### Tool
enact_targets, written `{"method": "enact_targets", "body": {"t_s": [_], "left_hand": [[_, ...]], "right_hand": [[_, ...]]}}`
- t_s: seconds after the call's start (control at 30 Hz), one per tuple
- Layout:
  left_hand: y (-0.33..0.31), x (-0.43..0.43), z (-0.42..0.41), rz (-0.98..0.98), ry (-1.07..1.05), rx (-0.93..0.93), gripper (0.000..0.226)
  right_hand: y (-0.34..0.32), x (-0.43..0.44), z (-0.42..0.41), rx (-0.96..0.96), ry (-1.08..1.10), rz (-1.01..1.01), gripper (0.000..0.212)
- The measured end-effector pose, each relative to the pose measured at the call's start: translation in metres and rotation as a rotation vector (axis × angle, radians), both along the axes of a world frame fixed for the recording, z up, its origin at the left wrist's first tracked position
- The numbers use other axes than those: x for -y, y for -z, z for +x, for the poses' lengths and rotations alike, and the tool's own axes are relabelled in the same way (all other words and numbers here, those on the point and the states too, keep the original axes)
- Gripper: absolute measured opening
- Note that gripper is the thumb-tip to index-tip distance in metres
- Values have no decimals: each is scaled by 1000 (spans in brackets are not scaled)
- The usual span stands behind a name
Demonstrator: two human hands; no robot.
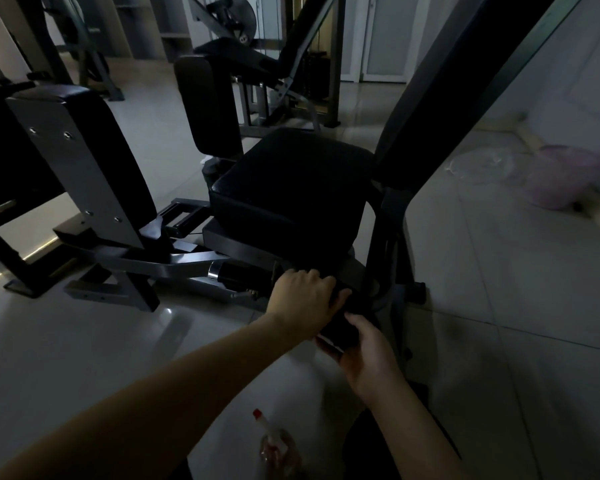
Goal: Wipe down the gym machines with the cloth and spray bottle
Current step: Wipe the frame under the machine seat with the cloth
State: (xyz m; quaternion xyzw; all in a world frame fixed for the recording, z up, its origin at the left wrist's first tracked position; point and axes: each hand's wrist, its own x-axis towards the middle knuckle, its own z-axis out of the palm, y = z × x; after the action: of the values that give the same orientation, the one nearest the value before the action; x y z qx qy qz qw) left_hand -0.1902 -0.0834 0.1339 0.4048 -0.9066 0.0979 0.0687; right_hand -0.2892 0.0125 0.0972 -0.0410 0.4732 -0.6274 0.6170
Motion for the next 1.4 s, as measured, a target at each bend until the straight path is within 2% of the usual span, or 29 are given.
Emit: {"method": "enact_targets", "body": {"t_s": [0.17, 0.27, 0.33, 0.37, 0.43, 0.5, 0.53, 0.6, 0.63, 0.7, 0.77, 0.83, 0.93, 1.0, 1.07, 1.13, 1.2, 1.3, 1.4], "left_hand": [[1, 1, -15, 101, -100, -142, 46], [8, -3, 6, 62, 45, -264, 40], [6, -4, 23, 74, 136, -234, 39], [3, -4, 29, 93, 139, -178, 40], [-1, -10, 41, 58, 75, -122, 43], [-7, -21, 54, -62, 77, -283, 42], [-11, -26, 59, -62, 128, -366, 41], [-23, -35, 63, 160, 243, -452, 42], [-29, -36, 59, 284, 261, -425, 45], [-40, -32, 45, 329, 212, -333, 49], [-53, -18, 31, 320, 107, -360, 30], [-68, 4, 22, 437, -7, -480, 15], [-88, 27, 10, 760, -70, -647, 29], [-96, 31, 0, 890, -87, -649, 37], [-98, 32, -9, 966, -119, -665, 39], [-98, 34, -15, 1033, -151, -700, 38], [-100, 35, -17, 1064, -162, -709, 30], [-107, 33, -15, 1097, -208, -740, 26], [-111, 37, -14, 1089, -206, -732, 27]], "right_hand": [[0, 8, 11, -126, -61, 41, 27], [4, 3, 13, -223, -82, 121, 26], [6, -2, 10, -323, -125, 152, 35], [4, -5, 8, -358, -145, 136, 37], [-12, -11, 2, -397, -143, 55, 28], [-34, -10, -5, -445, -109, -46, 21], [-47, -9, -7, -484, -96, -91, 20], [-70, -2, -11, -570, -84, -139, 18], [-82, 1, -12, -605, -96, -148, 18], [-102, 10, -18, -618, -169, -166, 23], [-120, 14, -29, -567, -254, -200, 29], [-125, 11, -44, -513, -282, -207, 30], [-91, -8, -61, -607, -257, 24, 26], [-48, -21, -58, -680, -345, 235, 21], [-12, -23, -48, -715, -473, 303, 16], [5, -15, -32, -623, -395, 233, 29], [13, -1, -15, -332, -181, 102, 39], [24, 20, 0, 28, -4, 22, 38], [28, 28, -1, 168, 109, 54, 33]]}}
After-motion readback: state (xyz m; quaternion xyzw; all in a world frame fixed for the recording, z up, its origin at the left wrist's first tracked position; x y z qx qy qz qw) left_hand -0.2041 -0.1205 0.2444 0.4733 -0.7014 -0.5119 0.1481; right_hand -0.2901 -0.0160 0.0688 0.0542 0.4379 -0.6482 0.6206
